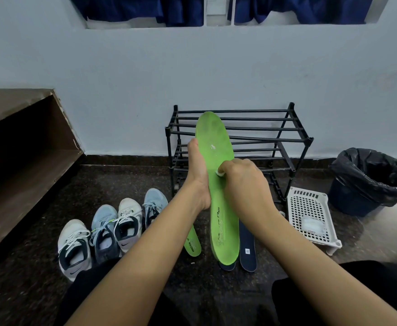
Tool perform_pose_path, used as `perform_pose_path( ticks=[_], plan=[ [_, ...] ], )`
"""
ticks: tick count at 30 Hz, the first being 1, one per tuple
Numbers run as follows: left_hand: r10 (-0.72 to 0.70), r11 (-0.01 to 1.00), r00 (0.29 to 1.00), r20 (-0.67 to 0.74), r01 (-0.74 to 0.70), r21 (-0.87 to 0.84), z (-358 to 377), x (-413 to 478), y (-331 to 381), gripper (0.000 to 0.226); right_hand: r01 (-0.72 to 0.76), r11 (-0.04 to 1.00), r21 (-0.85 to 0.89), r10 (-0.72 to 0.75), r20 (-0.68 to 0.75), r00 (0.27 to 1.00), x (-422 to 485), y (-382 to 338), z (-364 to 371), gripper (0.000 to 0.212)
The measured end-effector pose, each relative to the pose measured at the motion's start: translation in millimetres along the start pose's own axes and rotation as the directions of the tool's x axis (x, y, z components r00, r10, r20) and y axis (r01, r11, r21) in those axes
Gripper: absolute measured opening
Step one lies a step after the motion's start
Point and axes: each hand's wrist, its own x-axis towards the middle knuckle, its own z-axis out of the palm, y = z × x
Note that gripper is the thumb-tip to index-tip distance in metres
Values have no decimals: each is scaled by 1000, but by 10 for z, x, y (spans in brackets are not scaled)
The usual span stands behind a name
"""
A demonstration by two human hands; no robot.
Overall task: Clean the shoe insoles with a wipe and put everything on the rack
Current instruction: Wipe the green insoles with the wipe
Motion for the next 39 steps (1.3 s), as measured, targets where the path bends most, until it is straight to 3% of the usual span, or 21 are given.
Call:
perform_pose_path(
  ticks=[6, 12, 20, 24, 29, 34, 39],
  plan=[
    [-22, 1000, 999, 25, 22, -3, 50, -13, -10, 55, -36, 999, 3, 36, -36, 999, 23, 38, -11, 28],
    [10, 1000, 1000, -7, -10, -23, -12, 41, 5, 65, -6, 1000, 2, 6, 38, 999, -95, -38, 60, 33],
    [-25, 1000, 999, 20, 25, 5, 75, -23, -44, 56, 1, 998, 58, 2, -48, 999, -17, 49, 45, 27],
    [-57, 998, 996, 68, 57, 6, 96, -18, -110, 63, -41, 992, 123, 55, -114, 992, 19, 118, 28, 31],
    [-24, 1000, 1000, 18, 24, -8, 18, 10, -46, 41, -48, 987, 153, 62, -89, 994, -22, 79, 35, 32],
    [-10, 998, 999, -38, 7, -62, -42, 37, -28, 44, -15, 993, 114, 18, -26, 999, -102, -4, 58, 29],
    [19, 997, 1000, -9, -19, -74, -11, 17, -27, 41, -4, 986, 167, 13, -54, 998, -71, -8, 63, 28]
  ],
)
